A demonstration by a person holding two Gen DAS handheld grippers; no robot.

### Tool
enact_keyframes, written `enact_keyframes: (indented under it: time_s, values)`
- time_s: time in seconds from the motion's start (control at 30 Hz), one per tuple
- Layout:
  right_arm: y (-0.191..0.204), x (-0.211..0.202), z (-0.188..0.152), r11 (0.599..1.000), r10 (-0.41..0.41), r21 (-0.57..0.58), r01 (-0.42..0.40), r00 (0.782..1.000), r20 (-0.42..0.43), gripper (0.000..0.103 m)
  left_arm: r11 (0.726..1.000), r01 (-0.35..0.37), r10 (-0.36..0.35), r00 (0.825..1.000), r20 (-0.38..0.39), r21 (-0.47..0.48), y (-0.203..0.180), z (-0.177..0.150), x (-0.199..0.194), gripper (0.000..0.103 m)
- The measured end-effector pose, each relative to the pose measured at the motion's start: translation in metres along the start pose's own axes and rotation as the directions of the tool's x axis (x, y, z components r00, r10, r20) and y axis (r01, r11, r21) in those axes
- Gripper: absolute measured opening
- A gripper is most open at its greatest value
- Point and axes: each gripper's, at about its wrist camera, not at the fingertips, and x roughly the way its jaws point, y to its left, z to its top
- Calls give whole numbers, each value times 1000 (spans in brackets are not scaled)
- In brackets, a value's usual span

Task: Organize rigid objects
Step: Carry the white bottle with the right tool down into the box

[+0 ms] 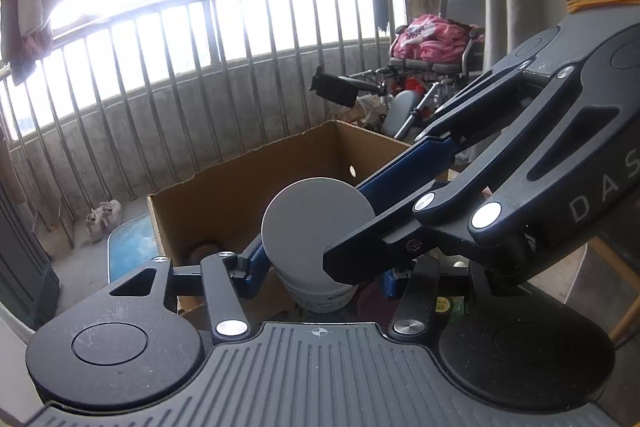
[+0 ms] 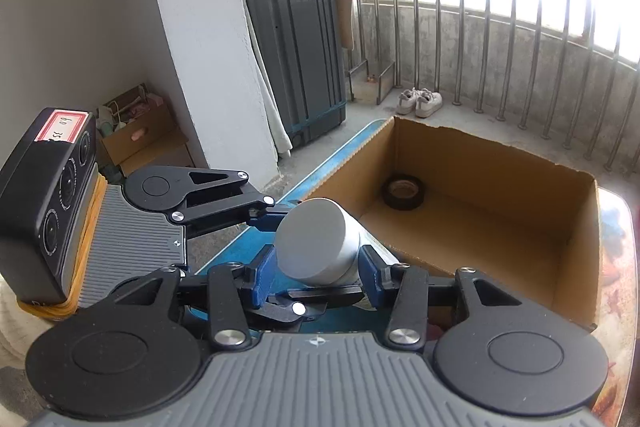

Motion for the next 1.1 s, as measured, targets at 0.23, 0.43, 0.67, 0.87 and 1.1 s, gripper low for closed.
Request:
enact_keyframes:
  time_s: [0.23, 0.43, 0.67, 0.87, 1.1]
  values:
    - [-17, 5, 46, 999, -38, -1, 38, 998, 51, 41, 999, -10, 11, 999, -32, 45, 30, 46, 35, 52]
    - [-74, 69, 82, 997, 11, 80, -16, 998, 64, 39, 998, -1, 12, 984, -176, 61, 61, 62, 131, 52]
    - [-162, 142, 75, 930, 111, 350, -108, 994, 11, 31, 999, 1, 17, 927, -374, 48, 80, 50, 208, 52]
    - [-196, 169, 53, 902, 114, 422, -92, 993, -27, 31, 997, 28, 15, 862, -506, 79, 87, 49, 228, 52]
    - [-215, 184, 43, 838, 172, 527, -138, 985, -14, 32, 997, 33, 8, 835, -550, 64, 94, 55, 239, 53]
